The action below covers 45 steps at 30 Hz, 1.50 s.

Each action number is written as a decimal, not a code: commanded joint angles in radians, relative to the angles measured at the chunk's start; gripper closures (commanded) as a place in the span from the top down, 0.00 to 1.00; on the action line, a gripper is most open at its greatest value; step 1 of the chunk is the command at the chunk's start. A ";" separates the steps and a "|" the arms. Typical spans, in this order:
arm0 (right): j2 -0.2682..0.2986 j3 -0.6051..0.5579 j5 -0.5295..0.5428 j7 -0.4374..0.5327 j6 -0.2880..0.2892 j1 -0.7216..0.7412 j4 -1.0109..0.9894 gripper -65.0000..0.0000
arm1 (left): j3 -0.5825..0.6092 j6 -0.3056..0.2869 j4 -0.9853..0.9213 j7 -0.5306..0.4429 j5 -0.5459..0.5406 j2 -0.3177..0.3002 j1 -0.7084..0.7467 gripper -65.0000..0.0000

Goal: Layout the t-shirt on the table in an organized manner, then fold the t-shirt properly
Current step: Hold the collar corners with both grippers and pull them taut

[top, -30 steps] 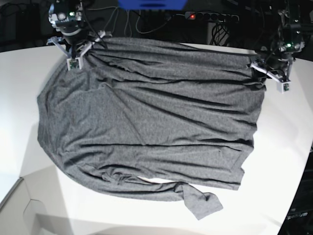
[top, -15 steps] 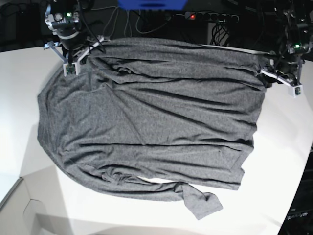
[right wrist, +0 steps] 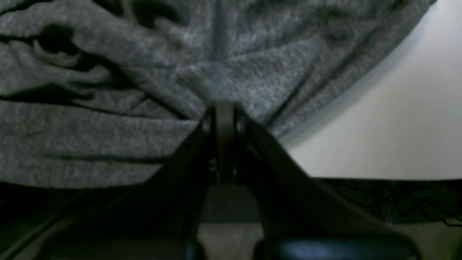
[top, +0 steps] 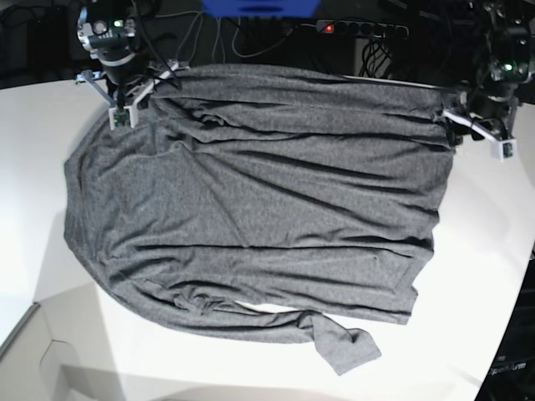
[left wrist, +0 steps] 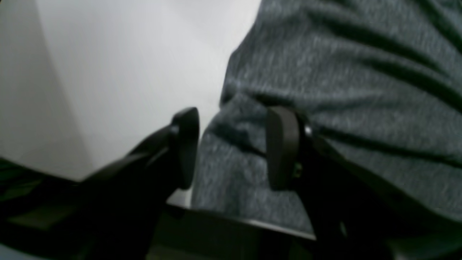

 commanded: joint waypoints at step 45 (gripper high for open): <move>-0.001 0.036 -0.005 0.017 0.139 -0.022 -0.003 0.66 | -0.107 -0.177 -0.159 -0.011 -0.003 0.101 -0.002 0.19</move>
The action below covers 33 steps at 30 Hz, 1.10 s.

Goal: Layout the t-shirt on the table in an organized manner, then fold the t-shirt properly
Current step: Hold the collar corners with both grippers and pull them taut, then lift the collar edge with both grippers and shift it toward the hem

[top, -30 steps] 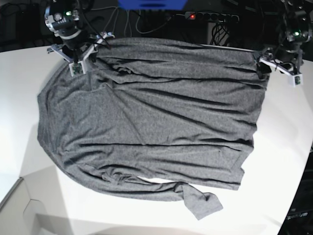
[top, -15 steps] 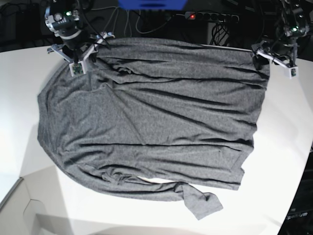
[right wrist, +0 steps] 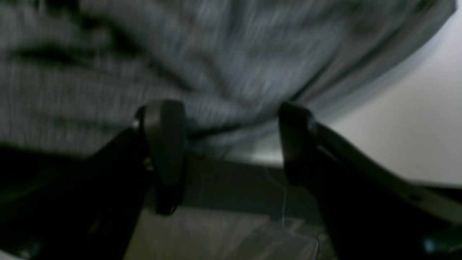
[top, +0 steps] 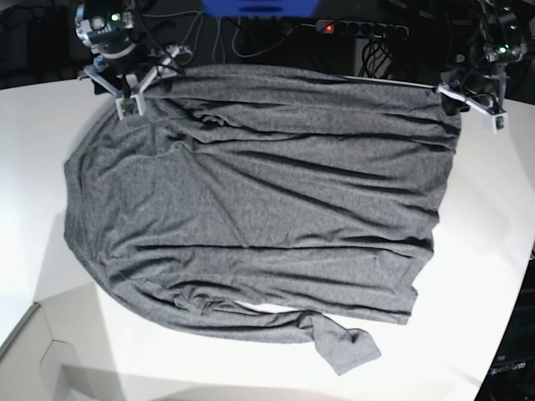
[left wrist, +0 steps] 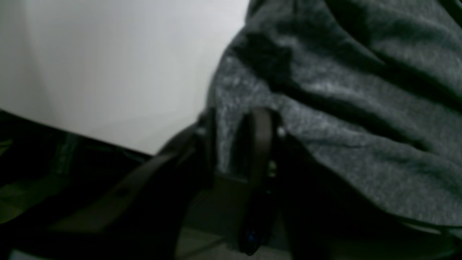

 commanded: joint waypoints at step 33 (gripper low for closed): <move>-0.019 0.059 0.004 0.017 0.001 0.028 0.003 0.00 | -0.011 -0.004 0.212 0.001 -0.006 -0.005 0.003 0.00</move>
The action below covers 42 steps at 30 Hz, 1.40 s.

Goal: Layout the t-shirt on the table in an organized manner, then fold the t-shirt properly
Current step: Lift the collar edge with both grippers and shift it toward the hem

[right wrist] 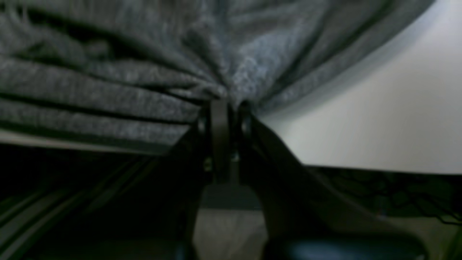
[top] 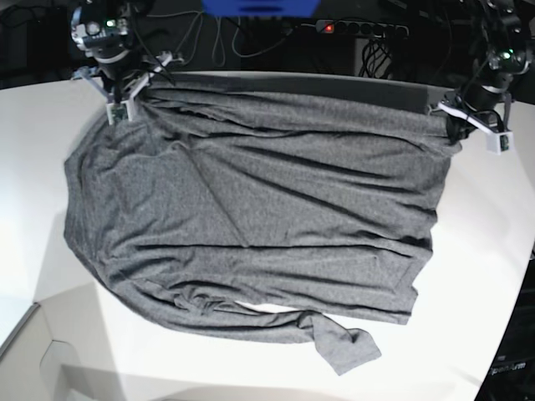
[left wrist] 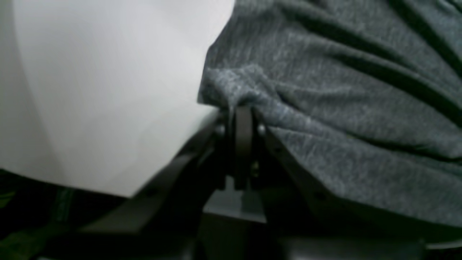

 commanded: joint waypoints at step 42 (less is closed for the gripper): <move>0.002 0.024 -0.001 0.017 0.001 0.335 -0.045 0.00 | -0.008 0.003 -0.070 -0.020 0.005 0.033 -0.187 0.00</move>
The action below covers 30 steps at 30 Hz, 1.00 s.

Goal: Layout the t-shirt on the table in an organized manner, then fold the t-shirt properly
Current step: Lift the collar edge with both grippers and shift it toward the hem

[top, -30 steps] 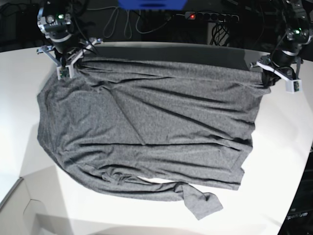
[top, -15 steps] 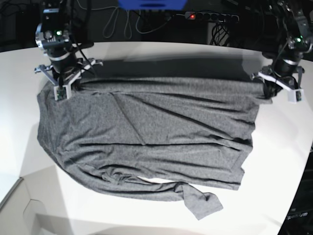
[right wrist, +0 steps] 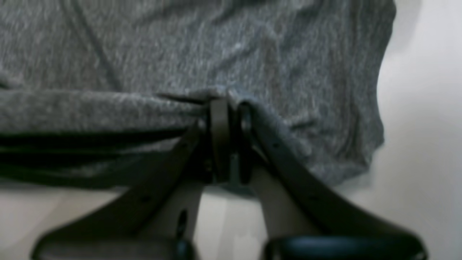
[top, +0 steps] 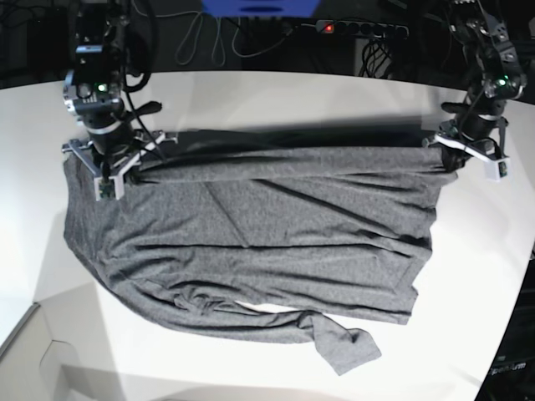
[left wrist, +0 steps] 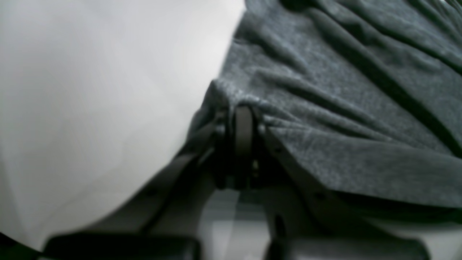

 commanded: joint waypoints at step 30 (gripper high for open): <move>0.031 -0.093 -0.004 0.023 0.001 0.151 -0.164 0.33 | -0.008 -0.001 -0.098 0.166 -0.004 -0.024 -0.084 0.42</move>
